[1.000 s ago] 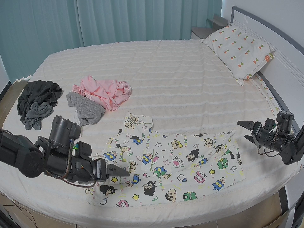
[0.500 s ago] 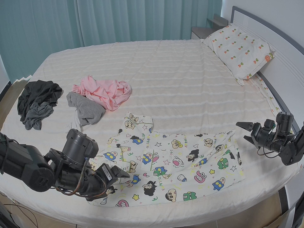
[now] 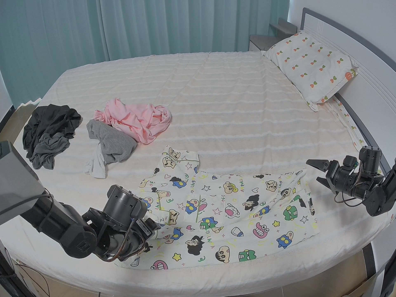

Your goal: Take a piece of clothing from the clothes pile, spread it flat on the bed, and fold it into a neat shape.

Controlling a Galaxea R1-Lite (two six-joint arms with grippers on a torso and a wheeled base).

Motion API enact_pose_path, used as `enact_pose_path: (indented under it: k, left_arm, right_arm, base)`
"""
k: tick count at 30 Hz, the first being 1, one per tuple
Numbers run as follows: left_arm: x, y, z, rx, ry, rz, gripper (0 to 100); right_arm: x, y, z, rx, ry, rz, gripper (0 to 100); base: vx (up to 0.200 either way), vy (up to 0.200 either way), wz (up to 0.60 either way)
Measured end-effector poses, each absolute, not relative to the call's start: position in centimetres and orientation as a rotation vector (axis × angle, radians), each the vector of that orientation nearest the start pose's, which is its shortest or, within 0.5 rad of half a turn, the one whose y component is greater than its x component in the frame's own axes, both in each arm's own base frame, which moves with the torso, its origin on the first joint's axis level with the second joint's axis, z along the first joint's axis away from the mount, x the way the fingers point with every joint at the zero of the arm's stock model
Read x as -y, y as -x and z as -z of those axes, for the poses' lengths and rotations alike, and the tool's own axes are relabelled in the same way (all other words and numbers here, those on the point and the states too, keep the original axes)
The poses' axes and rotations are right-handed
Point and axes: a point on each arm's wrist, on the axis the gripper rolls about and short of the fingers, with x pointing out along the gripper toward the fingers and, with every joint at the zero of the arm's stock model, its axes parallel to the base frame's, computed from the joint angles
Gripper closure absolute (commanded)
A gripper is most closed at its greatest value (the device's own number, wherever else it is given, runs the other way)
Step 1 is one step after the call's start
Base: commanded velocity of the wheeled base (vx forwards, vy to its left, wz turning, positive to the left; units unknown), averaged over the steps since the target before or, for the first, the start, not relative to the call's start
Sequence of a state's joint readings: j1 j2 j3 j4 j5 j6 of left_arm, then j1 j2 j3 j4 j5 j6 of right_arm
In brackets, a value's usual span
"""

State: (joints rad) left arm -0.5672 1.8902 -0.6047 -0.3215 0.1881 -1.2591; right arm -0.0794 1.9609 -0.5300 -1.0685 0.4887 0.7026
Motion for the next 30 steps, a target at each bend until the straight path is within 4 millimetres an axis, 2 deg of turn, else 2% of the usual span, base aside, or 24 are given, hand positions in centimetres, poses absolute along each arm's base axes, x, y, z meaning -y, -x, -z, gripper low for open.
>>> enact_pose_path:
  k: [7, 25, 26, 30]
  left_arm:
    - [14.4, -24.8, -4.9, -0.862, 0.829, -0.272, 0]
    - [15.6, -26.8, -2.1, -0.886, 0.797, -0.303, 0]
    - [15.7, -26.9, -2.0, -0.88, 0.792, -0.31, 100]
    - [16.0, -27.5, -1.4, -0.852, 0.771, -0.342, 100]
  right_arm:
    - [1.4, -30.6, -8.0, -0.48, -0.787, -0.267, 0]
    - [1.4, -30.6, -8.0, -0.478, -0.787, -0.268, 0]
    - [1.4, -30.6, -8.0, -0.478, -0.787, -0.268, 0]
    - [1.4, -30.6, -8.0, -0.478, -0.787, -0.267, 0]
  base:
    - [0.0, 0.0, 0.0]
    - [0.0, 0.0, 0.0]
    - [0.0, 0.0, 0.0]
    - [0.0, 0.0, 0.0]
